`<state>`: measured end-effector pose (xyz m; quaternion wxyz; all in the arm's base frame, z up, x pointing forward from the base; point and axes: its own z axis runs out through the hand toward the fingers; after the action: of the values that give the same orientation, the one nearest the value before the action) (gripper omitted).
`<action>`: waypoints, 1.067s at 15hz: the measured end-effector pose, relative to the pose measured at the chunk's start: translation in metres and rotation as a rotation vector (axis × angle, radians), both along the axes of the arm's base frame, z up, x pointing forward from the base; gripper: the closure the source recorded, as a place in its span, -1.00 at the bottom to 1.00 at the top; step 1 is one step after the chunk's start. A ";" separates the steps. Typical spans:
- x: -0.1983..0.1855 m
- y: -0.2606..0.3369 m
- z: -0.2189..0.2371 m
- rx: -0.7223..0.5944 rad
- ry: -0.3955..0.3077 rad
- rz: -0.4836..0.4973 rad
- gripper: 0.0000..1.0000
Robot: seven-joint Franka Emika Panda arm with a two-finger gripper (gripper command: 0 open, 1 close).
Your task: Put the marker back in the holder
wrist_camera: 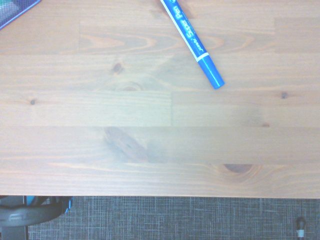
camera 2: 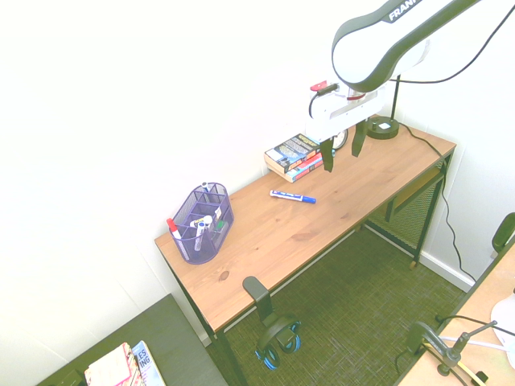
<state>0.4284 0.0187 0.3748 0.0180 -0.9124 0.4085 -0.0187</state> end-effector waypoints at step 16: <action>0.111 -0.025 -0.110 0.010 -0.186 0.081 -1.00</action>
<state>0.5394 -0.0059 0.2649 0.0610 -0.9223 0.3682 -0.1006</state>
